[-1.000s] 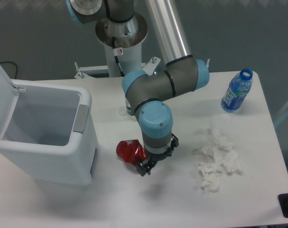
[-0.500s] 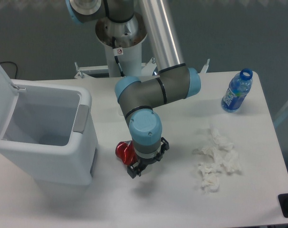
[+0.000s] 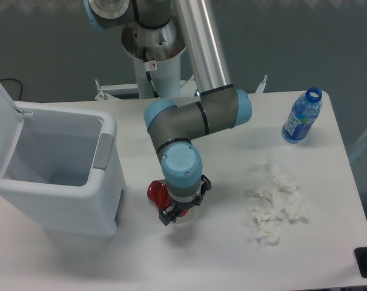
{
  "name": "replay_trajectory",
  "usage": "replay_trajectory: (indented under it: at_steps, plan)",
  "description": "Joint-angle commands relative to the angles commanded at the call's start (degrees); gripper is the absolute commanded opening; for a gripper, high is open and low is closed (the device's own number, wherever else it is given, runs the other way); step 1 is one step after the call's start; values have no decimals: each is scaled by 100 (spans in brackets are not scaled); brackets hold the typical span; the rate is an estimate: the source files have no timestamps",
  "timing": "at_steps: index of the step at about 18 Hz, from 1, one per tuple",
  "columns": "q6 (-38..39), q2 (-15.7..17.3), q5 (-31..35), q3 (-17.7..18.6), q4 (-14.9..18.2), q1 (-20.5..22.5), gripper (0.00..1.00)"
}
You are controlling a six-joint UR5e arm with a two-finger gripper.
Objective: Pick up the cans
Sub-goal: 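Close the gripper around the crushed red can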
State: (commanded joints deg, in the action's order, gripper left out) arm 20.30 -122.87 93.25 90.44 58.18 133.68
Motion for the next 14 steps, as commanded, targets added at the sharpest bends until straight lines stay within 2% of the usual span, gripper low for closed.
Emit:
replay_trajectory:
  at_steps: [14]
  plan:
    - [141,-62,-62,88,26,-79,100]
